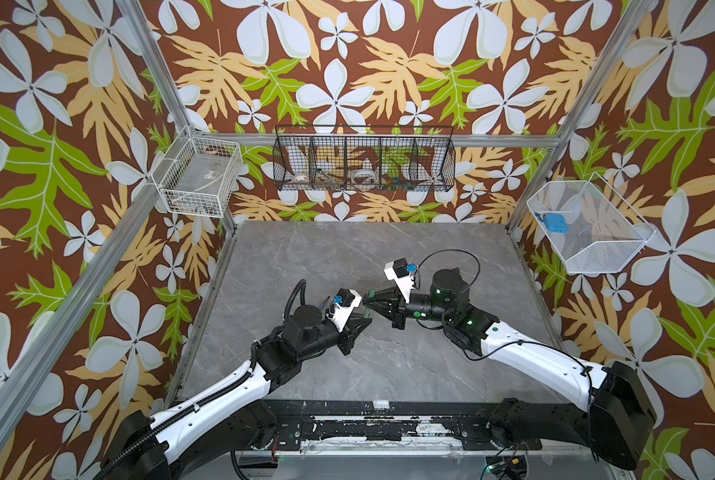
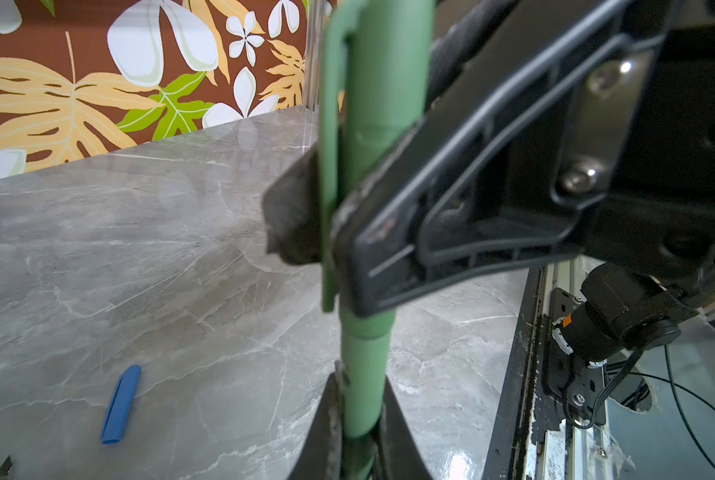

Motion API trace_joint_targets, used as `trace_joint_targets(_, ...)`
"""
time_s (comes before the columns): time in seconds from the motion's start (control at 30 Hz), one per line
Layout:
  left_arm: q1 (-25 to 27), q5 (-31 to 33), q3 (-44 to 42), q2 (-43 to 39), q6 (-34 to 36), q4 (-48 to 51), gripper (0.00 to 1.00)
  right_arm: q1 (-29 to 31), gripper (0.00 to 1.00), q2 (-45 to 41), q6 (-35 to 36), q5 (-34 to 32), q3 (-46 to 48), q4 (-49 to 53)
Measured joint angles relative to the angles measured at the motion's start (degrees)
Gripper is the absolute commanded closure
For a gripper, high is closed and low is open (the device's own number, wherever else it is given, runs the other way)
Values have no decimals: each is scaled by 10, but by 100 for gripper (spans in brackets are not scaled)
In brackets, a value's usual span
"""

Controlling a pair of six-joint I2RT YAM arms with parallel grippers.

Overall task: Insert the pens into the pen caps
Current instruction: 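Open the left gripper and draw it back while the right gripper holds the capped pen, then lower the capped pen to the table with the right gripper and release it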

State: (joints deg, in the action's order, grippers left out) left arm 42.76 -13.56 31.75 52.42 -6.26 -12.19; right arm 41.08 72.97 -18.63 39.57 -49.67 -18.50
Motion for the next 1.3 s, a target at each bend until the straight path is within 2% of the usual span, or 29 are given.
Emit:
trace_joint_targets(0.1,0,4,0,-6,-1,-29,99,0,100,-1,10,-1,-34,31)
trace_joint_targets(0.17,-1,8,0,-4,-1,-63,94,-6,100,-1,15,-2,-57,51)
trace_joint_targets(0.3,-1,12,0,1,-4,-96,75,-29,100,0,17,9,-92,101)
trace_joint_targets(0.4,-3,18,-8,-9,-12,-178,57,-47,100,1,24,-19,-107,198)
trace_joint_targets(0.53,-3,28,-33,-16,-22,-211,42,-63,100,-10,33,-38,-129,263)
trace_joint_targets(0.57,-4,31,-38,-17,-27,-210,44,-70,100,-14,36,-45,-131,271)
trace_joint_targets(0.6,-4,34,-39,-19,-27,-210,57,-78,100,-17,37,-60,-132,278)
trace_joint_targets(0.63,-4,38,-39,-21,-30,-210,61,-84,100,-18,36,-68,-132,285)
trace_joint_targets(0.67,-4,44,-39,-23,-31,-210,61,-92,100,-18,36,-79,-132,297)
trace_joint_targets(0.7,-4,48,-39,-24,-29,-210,58,-96,100,-18,36,-92,-131,308)
trace_joint_targets(0.77,-4,67,-38,-25,-30,-200,40,-100,100,-10,37,-122,-130,332)
trace_joint_targets(0.9,-5,118,-16,-14,-39,-155,26,-116,100,20,37,-174,-111,376)
trace_joint_targets(1.07,-32,148,5,8,-40,-113,18,-155,100,67,28,-190,-69,414)
trace_joint_targets(1.3,-51,162,14,40,-46,-70,16,-177,100,154,38,-191,-78,452)
